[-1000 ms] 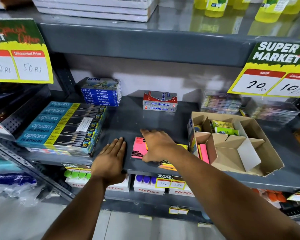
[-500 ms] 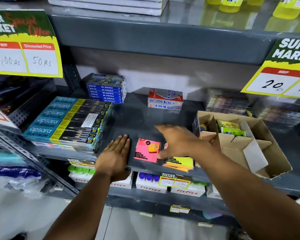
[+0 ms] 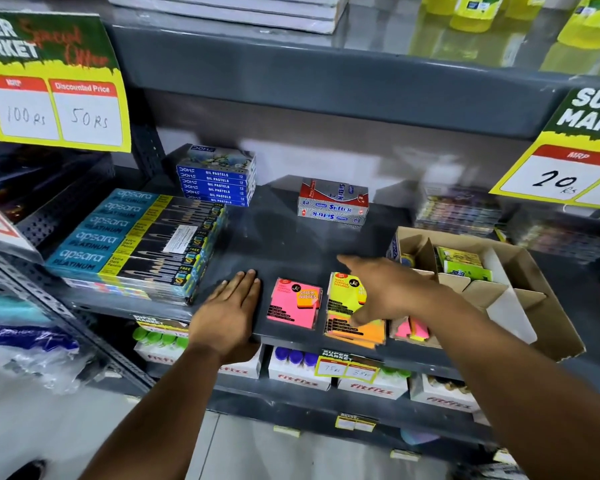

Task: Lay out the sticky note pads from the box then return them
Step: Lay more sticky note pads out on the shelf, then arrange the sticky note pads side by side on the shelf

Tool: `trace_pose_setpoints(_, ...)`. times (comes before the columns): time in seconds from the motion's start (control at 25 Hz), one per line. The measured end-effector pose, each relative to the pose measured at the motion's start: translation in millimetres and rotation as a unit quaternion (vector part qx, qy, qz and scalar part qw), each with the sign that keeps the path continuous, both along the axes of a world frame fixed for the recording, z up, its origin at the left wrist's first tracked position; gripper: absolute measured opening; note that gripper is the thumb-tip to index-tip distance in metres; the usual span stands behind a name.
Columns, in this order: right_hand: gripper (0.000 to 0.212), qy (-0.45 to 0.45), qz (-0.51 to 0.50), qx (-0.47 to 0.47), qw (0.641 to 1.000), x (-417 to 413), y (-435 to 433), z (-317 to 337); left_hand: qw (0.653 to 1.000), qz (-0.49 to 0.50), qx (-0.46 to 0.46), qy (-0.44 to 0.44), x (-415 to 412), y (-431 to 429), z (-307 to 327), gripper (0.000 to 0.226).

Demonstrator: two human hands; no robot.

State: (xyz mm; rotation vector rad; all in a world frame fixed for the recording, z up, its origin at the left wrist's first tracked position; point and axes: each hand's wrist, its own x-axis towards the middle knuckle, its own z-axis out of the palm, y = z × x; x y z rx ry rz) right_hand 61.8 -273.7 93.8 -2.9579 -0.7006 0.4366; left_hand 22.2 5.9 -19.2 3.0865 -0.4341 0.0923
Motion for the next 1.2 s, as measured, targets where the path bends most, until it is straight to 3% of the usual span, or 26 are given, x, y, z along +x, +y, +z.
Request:
trace_pose_setpoints(0.28, 0.106, -0.020, -0.031, 0.083, 0.996, 72, 48, -7, 1.000, -0.009, -0.019, -0.005, -5, 1, 3, 0.100)
trace_pose_setpoints(0.64, 0.099, -0.038, -0.048, 0.079, 0.995, 93, 60, -56, 1.000, -0.017, -0.023, -0.008, -4, 1, 4, 0.093)
trace_pose_setpoints(0.84, 0.099, 0.004, -0.041, 0.086, 0.995, 86, 66, -51, 1.000, -0.019, -0.020, -0.011, -4, 2, 3, 0.091)
trace_pose_setpoints(1.0, 0.085, -0.017, -0.077, 0.257, 0.963, 76, 49, -10, 1.000, -0.018, -0.013, 0.001, -3, 3, 1, 0.100)
trace_pose_setpoints(1.08, 0.085, 0.034, -0.041, 0.210, 0.976, 58, 27, 7, 1.000, -0.015, -0.008, 0.008, -2, 4, 0, 0.102)
trace_pose_setpoints(1.16, 0.100, 0.088, 0.011, 0.058, 0.994, 29, 8, 9, 1.000, -0.009, 0.001, -0.003, 0, 4, -3, 0.098)
trace_pose_setpoints(1.2, 0.105, 0.075, 0.036, -0.020, 0.996, 13, 1, 6, 1.000, -0.009, 0.000, -0.016, 0, 4, -4, 0.089)
